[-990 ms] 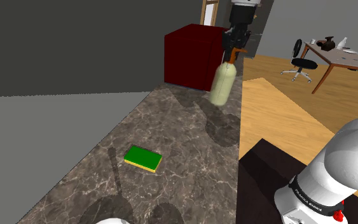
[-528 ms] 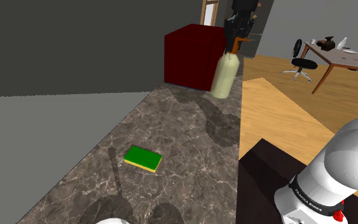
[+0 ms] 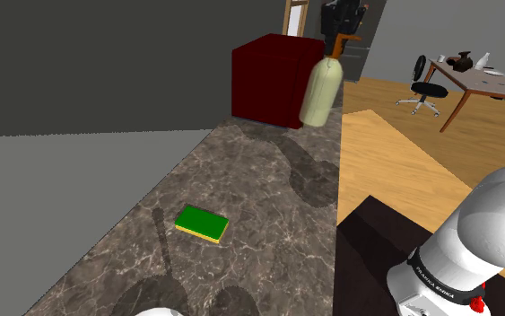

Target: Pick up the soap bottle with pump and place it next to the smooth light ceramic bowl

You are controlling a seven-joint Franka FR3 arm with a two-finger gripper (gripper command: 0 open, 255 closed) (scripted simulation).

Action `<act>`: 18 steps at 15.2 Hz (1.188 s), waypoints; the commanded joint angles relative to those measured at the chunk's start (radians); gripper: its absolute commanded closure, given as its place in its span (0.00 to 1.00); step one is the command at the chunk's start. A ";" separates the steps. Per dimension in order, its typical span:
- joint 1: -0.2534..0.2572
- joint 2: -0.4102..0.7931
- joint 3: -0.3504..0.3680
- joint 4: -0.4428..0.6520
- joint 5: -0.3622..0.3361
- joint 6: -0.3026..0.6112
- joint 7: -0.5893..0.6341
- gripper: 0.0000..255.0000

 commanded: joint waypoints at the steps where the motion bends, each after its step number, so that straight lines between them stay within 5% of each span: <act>1: 0.000 0.013 0.001 0.043 0.000 -0.030 0.001 1.00; 10: 0.001 0.070 0.000 0.220 0.001 -0.151 0.003 1.00; 18: 0.060 -0.087 0.118 0.017 0.051 -0.097 0.180 1.00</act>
